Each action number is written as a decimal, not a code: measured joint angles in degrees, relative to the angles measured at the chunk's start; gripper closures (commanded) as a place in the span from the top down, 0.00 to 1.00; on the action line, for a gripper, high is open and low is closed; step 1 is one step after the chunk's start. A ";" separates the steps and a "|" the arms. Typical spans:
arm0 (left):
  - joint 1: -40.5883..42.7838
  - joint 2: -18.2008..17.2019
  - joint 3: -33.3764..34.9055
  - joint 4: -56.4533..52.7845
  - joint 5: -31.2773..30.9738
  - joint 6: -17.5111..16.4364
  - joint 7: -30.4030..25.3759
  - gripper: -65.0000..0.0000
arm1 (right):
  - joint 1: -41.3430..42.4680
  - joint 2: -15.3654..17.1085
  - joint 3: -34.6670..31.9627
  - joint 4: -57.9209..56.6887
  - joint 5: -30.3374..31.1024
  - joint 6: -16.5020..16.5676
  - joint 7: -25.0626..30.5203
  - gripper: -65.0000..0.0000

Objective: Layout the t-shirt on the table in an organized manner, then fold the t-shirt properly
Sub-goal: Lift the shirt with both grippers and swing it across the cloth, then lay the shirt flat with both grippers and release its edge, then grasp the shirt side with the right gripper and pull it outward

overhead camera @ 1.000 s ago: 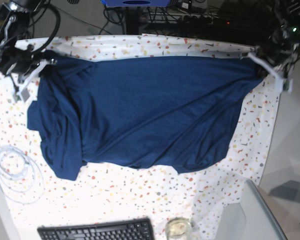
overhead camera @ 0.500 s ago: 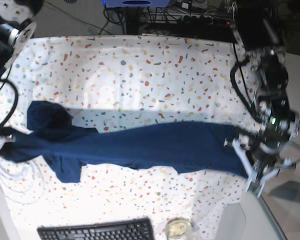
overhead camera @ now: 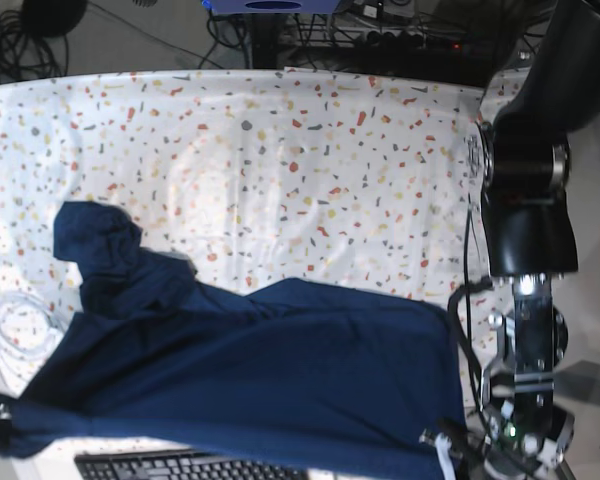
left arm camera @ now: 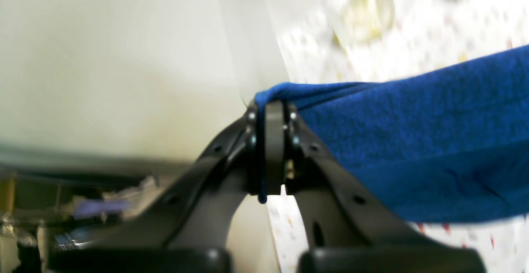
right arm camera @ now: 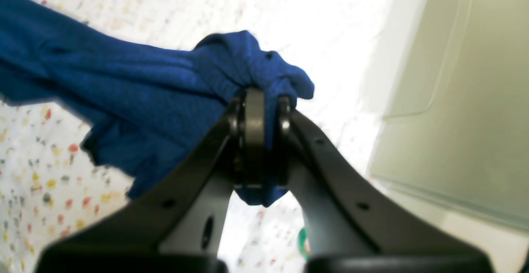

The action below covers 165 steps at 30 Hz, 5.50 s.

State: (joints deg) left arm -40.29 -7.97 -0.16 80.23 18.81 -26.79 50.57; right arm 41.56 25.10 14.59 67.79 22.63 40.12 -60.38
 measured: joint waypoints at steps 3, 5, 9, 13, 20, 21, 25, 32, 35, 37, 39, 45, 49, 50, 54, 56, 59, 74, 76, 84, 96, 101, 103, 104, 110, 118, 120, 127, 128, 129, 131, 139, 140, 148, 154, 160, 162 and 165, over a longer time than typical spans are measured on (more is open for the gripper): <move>-4.61 1.22 -0.26 -2.58 0.17 0.00 0.09 0.00 | 5.64 2.10 -3.54 -2.58 0.04 0.07 2.08 0.00; -8.28 2.05 -0.31 -4.24 -0.04 0.00 0.20 0.00 | 9.84 3.58 -5.70 -3.72 0.24 -0.04 3.52 0.00; -15.10 3.02 -0.52 -6.58 -0.15 -0.09 0.09 0.00 | 17.40 6.40 -9.01 -4.24 0.11 0.20 4.15 0.00; -21.75 3.26 -0.55 -8.94 -0.13 0.55 -0.07 0.00 | 25.70 8.92 -12.04 -4.15 0.22 0.07 5.31 0.00; -27.47 4.31 -0.59 -5.27 -0.39 2.62 -0.07 0.00 | 31.65 12.31 -15.47 -2.58 0.70 0.22 5.11 0.00; -26.64 4.33 -0.33 -3.45 -0.31 2.95 0.74 0.00 | 30.97 12.39 -15.47 -1.86 0.00 0.24 2.49 0.00; -18.93 4.74 0.22 4.70 -0.59 2.75 6.93 0.00 | 26.91 12.59 -14.10 7.65 0.87 -0.11 -2.05 0.00; -1.66 0.98 0.31 19.39 -0.83 2.78 9.70 0.00 | -1.16 7.48 4.35 28.65 0.52 -0.57 -15.98 0.00; 8.63 -1.29 0.13 24.52 -1.77 2.67 11.10 0.00 | -12.94 3.32 12.61 37.07 1.31 -0.57 -15.96 0.00; 16.61 -3.08 -0.55 26.45 -0.68 2.95 11.80 0.00 | -22.01 -1.07 16.48 39.10 1.53 -0.48 -15.74 0.00; 24.13 -3.61 -0.81 28.70 -0.28 2.95 11.80 0.00 | -30.73 -6.01 18.14 38.71 0.70 -0.37 -15.72 0.00; 41.99 -3.02 -4.52 29.44 -0.61 2.80 11.50 0.00 | -47.63 -14.27 19.54 36.33 0.50 -0.15 -2.78 0.00; 50.75 -1.40 -8.31 29.42 -0.90 2.86 4.90 0.00 | -52.15 -16.35 19.15 29.90 0.04 -0.17 0.72 0.00; 52.65 -0.66 -9.22 29.35 -1.05 2.71 2.67 0.00 | -53.07 -16.39 19.17 28.59 0.31 -0.15 1.51 0.00; 57.48 1.16 -12.81 26.16 -0.96 2.54 -0.35 0.00 | -56.04 -15.87 19.50 25.99 -0.07 -0.17 3.54 0.00; 57.77 1.14 -14.91 24.24 -0.55 2.71 -1.05 0.00 | -57.27 -16.17 19.47 26.05 0.66 -0.20 4.31 0.00; 57.72 2.01 -17.73 22.25 -0.61 2.82 -1.46 0.00 | -58.75 -16.61 19.71 26.47 0.52 -0.17 4.28 0.00; 60.19 2.23 -19.15 19.85 -0.83 2.80 -1.75 0.00 | -62.95 -21.55 25.83 23.96 -0.26 -0.17 4.09 0.00; 60.26 2.38 -19.15 18.29 -1.01 2.73 -1.73 0.00 | -62.58 -21.57 25.97 22.99 -0.28 -0.17 4.15 0.01; 60.33 2.25 -19.15 17.14 -0.81 2.80 -1.70 0.00 | -62.38 -21.99 25.97 22.88 0.09 -0.20 4.70 0.01; 60.67 2.19 -19.19 17.40 -0.79 2.82 -1.70 0.07 | -62.71 -25.31 32.39 25.03 -0.26 -0.17 3.80 0.48; 62.27 2.21 -19.21 18.51 -0.76 2.86 -1.27 0.63 | -62.53 -25.18 35.08 30.42 -0.24 -0.20 3.85 0.53; 63.21 1.90 -19.32 20.70 -0.63 2.86 -1.27 0.79 | -62.49 -25.35 35.34 32.20 -0.35 -0.20 3.85 0.53; 63.49 1.92 -19.71 21.68 -0.52 2.82 -1.25 0.83 | -62.40 -25.42 35.34 33.11 -2.21 -0.20 3.85 0.53; 62.88 1.95 -28.68 26.16 -0.11 2.86 -1.18 0.85 | -59.14 -24.70 29.97 36.09 -11.37 -0.20 4.50 0.53; 54.12 5.11 -24.48 22.80 -6.40 2.58 -1.88 0.00 | -42.62 -21.42 16.90 22.16 -22.14 0.11 14.71 0.52; 52.43 5.09 -24.15 19.87 -7.78 2.69 -1.49 0.00 | -36.48 -21.16 16.59 14.78 -27.10 -0.11 17.33 0.52; 50.05 5.79 -24.85 11.26 -9.11 2.93 -1.36 0.00 | -26.93 -21.62 15.69 1.25 -39.69 -0.17 22.23 0.54; 50.23 5.92 -24.87 10.60 -9.27 2.86 -1.42 0.00 | -28.17 -21.42 14.40 2.43 -41.05 -0.17 22.21 0.54; 50.36 5.90 -24.87 9.99 -9.16 2.86 -1.40 0.00 | -29.35 -21.18 12.92 3.61 -41.38 -0.20 21.68 0.54; 50.47 5.68 -24.94 8.92 -8.59 3.04 -1.38 0.00 | -32.20 -21.31 10.38 6.40 -41.70 -0.20 21.79 0.54; 51.39 5.62 -24.57 3.58 -8.98 8.24 -9.64 0.00 | -36.06 -22.12 9.46 7.69 -41.16 -0.13 22.01 0.52; 51.69 5.60 -24.48 3.02 -9.03 8.81 -9.77 0.00 | -36.30 -22.12 9.46 7.69 -41.33 -0.13 21.90 0.52; 51.15 4.79 -24.87 1.22 -9.68 9.01 -11.19 0.00 | -35.91 -21.86 9.88 4.57 -41.09 -0.15 22.62 0.22; 51.15 4.07 -24.81 1.11 -9.75 8.87 -11.15 0.00 | -34.53 -21.14 14.25 1.44 -41.09 -0.15 22.80 0.03; 51.17 3.74 -24.87 1.01 -9.62 9.03 -11.13 0.00 | -35.04 -20.28 18.58 3.96 -41.20 -0.15 22.25 0.02; 51.25 3.78 -24.87 1.01 -9.64 9.03 -11.13 0.00 | -35.08 -20.26 19.91 5.62 -41.11 -0.15 22.29 0.02; 51.25 3.67 -24.87 1.01 -9.66 9.03 -11.15 0.00 | -34.80 -20.26 22.14 6.25 -41.11 -0.15 22.29 0.02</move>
State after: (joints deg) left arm 10.96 -4.29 -25.04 81.23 9.15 -17.76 39.42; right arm 6.76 4.84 36.73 74.04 -18.48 39.97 -38.09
